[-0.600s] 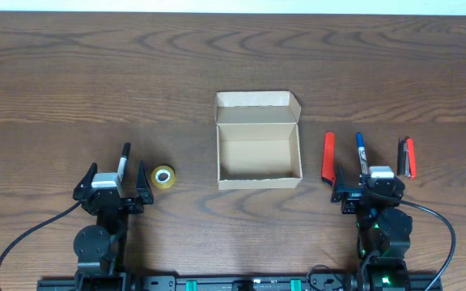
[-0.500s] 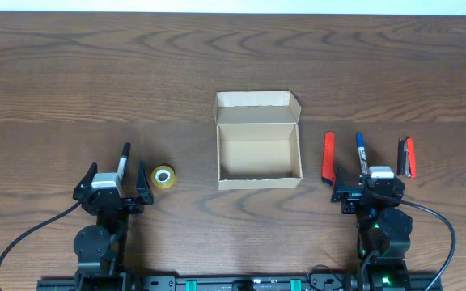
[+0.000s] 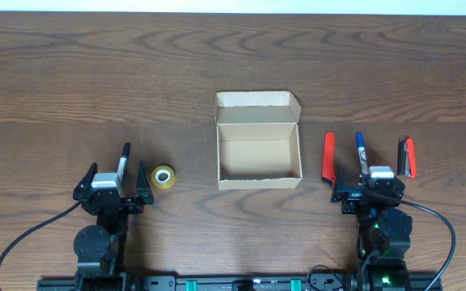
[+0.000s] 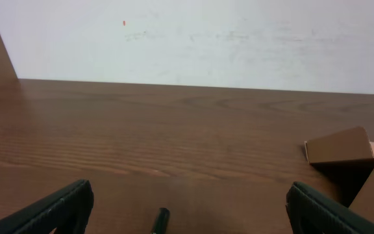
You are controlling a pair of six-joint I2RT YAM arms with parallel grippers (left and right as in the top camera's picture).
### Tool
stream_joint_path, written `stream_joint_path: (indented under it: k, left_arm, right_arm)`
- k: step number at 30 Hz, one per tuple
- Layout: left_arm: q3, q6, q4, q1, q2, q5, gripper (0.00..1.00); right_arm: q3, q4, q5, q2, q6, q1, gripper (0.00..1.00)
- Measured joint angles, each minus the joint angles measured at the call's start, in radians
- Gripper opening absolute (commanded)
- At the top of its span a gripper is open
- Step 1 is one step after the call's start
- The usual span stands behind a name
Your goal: Pack container
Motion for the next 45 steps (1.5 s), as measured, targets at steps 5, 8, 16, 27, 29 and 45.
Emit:
stream_joint_path:
  k: [5, 8, 16, 27, 29, 45]
  left_arm:
    - [0.0, 0.0, 0.0, 0.0, 0.0, 0.0, 0.95]
    - [0.0, 0.0, 0.0, 0.0, 0.0, 0.0, 0.96]
    - [0.0, 0.0, 0.0, 0.0, 0.0, 0.0, 0.95]
    - [0.0, 0.0, 0.0, 0.0, 0.0, 0.0, 0.95]
    - [0.0, 0.0, 0.0, 0.0, 0.0, 0.0, 0.95]
    - [0.0, 0.0, 0.0, 0.0, 0.0, 0.0, 0.96]
  right_arm:
    - [0.0, 0.0, 0.0, 0.0, 0.0, 0.0, 0.99]
    - [0.0, 0.0, 0.0, 0.0, 0.0, 0.0, 0.99]
    - [0.0, 0.0, 0.0, 0.0, 0.0, 0.0, 0.99]
    - [0.0, 0.0, 0.0, 0.0, 0.0, 0.0, 0.99]
    - [0.0, 0.0, 0.0, 0.0, 0.0, 0.0, 0.99]
    - [0.004, -0.002, -0.025, 0.084, 0.123, 0.0, 0.99]
